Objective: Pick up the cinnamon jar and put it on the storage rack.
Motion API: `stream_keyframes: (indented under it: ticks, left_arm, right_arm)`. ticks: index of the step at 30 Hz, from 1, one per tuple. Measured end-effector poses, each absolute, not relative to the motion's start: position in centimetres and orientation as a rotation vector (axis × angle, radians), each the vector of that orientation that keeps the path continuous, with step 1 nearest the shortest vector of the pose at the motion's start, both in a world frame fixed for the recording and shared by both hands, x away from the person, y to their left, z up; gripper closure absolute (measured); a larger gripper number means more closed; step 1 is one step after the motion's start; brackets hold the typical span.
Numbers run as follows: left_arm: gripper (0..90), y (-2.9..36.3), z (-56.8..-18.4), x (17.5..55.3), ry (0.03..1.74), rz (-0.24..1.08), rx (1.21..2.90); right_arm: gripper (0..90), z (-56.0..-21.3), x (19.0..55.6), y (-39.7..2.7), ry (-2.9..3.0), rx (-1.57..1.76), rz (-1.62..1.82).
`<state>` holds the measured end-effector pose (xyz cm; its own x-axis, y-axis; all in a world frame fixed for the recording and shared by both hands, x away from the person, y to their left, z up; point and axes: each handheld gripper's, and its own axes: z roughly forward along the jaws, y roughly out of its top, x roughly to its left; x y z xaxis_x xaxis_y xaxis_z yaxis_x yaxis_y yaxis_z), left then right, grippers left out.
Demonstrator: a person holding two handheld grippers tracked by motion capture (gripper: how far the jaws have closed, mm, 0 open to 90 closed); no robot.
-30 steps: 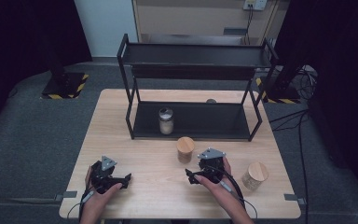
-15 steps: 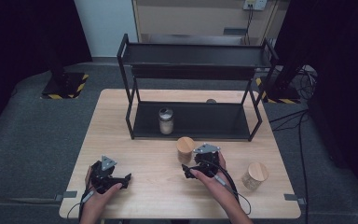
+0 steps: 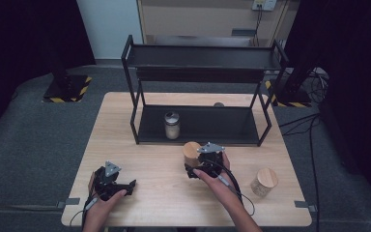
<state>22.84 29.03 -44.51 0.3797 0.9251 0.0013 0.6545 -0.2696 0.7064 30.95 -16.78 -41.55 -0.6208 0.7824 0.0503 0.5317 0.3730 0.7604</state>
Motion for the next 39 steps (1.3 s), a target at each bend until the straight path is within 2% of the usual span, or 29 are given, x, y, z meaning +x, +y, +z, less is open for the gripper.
stream_keyframes:
  ticks: [19, 34, 39]
  left_arm:
    - [0.0, 29.0, -44.5, 22.8, 1.354, 0.562, 2.021]
    - [0.0, 29.0, -44.5, 22.8, 1.354, 0.562, 2.021]
    - [0.0, 29.0, -44.5, 22.8, 1.354, 0.562, 2.021]
  right_arm:
    - [8.5, -41.8, 31.8, -15.3, 2.277, 1.149, 1.126]
    - [19.0, -42.4, 31.7, -14.5, 2.247, 1.144, 1.123]
    - [25.2, -42.7, 31.6, -14.6, 2.231, 1.13, 1.13]
